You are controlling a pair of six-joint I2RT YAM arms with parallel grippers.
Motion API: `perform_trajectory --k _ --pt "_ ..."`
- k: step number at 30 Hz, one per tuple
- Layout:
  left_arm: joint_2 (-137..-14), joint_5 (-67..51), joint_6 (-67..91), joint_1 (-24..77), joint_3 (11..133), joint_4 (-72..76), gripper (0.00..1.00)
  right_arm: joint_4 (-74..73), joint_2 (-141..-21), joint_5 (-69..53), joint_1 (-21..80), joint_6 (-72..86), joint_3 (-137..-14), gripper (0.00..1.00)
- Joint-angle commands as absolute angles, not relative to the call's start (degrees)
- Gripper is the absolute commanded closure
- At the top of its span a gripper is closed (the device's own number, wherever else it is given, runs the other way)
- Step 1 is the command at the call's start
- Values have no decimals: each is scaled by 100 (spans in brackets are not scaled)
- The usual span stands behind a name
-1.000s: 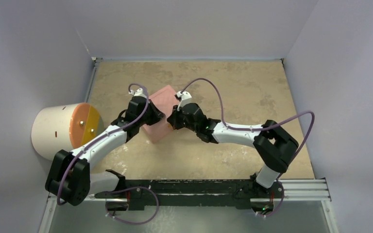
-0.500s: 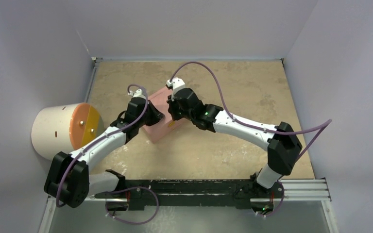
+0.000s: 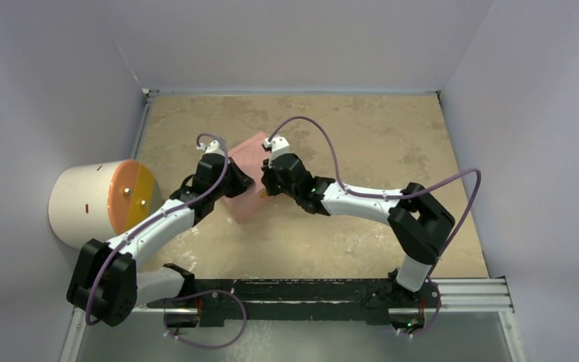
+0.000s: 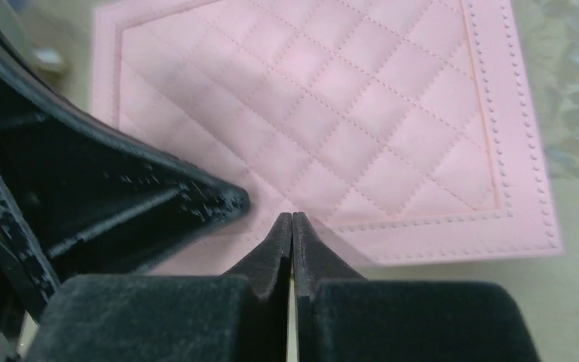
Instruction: Organize the mixed jewelry
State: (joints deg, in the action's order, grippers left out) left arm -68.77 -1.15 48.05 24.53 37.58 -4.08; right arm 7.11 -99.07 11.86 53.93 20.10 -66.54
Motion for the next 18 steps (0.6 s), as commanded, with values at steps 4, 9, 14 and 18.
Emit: perform_trajectory --k 4,9,14,18 --pt "-7032 97 4591 2461 3369 -1815 100 1458 -10485 772 5378 3033 -5377 100" --pt "-7030 98 4604 2461 3399 -1802 100 1041 -10090 997 5379 2705 -5684 100" --pt "-6907 56 4614 2461 3410 -1832 100 923 -9893 1012 5379 2602 -5904 100" --pt "-6745 -202 4625 2461 3449 -1648 100 901 -9772 979 5377 2561 -5988 100"
